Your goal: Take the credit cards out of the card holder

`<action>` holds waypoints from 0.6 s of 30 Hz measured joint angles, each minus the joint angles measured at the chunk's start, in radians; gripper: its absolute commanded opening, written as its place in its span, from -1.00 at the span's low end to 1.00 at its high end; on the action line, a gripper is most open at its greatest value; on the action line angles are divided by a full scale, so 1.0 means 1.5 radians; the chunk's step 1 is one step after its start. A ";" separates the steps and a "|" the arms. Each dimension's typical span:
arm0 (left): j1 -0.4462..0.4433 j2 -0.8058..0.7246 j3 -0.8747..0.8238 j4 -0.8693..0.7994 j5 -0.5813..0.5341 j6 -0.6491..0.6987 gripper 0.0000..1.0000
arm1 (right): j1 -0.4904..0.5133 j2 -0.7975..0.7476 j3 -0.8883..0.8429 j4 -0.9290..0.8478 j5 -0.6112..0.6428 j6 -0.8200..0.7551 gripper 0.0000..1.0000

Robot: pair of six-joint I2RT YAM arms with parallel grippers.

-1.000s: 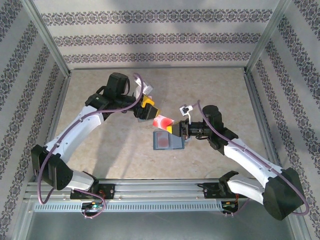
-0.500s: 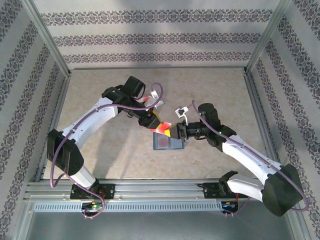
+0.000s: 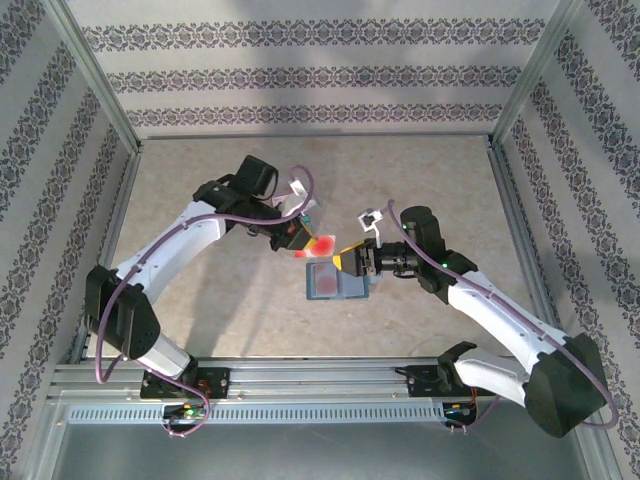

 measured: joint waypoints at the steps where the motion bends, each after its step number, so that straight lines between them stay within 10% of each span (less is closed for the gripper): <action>1: 0.017 -0.012 -0.021 0.031 -0.014 -0.012 -1.00 | -0.005 -0.009 0.000 -0.005 0.024 0.002 0.16; 18: 0.141 0.115 -0.064 0.383 -0.133 0.095 -1.00 | -0.002 -0.085 -0.019 -0.063 0.331 0.063 0.60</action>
